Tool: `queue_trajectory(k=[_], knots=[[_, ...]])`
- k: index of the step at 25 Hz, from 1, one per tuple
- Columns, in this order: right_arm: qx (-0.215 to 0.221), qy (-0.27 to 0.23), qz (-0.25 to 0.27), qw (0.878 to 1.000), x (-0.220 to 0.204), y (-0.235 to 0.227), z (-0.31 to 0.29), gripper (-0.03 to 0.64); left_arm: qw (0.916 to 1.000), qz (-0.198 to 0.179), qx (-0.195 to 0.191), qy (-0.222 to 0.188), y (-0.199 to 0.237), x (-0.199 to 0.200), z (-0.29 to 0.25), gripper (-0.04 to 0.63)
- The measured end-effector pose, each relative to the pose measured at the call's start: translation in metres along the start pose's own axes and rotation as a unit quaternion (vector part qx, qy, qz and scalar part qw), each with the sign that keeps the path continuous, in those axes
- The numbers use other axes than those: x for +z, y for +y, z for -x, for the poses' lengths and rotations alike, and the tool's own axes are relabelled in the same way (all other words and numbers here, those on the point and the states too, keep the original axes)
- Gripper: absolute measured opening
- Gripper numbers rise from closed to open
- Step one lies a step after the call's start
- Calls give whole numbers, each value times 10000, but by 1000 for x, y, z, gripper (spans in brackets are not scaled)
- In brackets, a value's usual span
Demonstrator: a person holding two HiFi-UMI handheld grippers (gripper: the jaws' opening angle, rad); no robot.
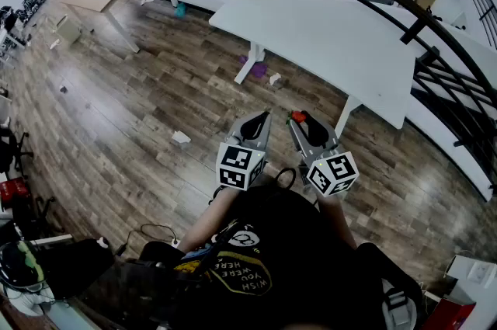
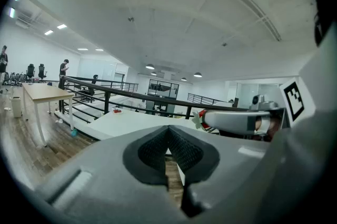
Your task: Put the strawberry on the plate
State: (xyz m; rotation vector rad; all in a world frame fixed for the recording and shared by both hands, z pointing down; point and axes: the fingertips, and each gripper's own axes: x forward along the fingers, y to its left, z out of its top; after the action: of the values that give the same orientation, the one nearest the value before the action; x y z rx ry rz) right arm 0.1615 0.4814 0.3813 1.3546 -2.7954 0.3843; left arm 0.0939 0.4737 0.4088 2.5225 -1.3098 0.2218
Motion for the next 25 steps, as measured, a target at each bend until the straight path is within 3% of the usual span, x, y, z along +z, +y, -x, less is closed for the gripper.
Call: queue_trajectory(k=[7,25], knots=[[-120,11,-46,9999,0,-8,4,137,9999,-130,-27,41,-5,-1,-3,5],[50,18,-79,10000,-7,13,-11,138,9998,70,98,137,17,-13,12,5]])
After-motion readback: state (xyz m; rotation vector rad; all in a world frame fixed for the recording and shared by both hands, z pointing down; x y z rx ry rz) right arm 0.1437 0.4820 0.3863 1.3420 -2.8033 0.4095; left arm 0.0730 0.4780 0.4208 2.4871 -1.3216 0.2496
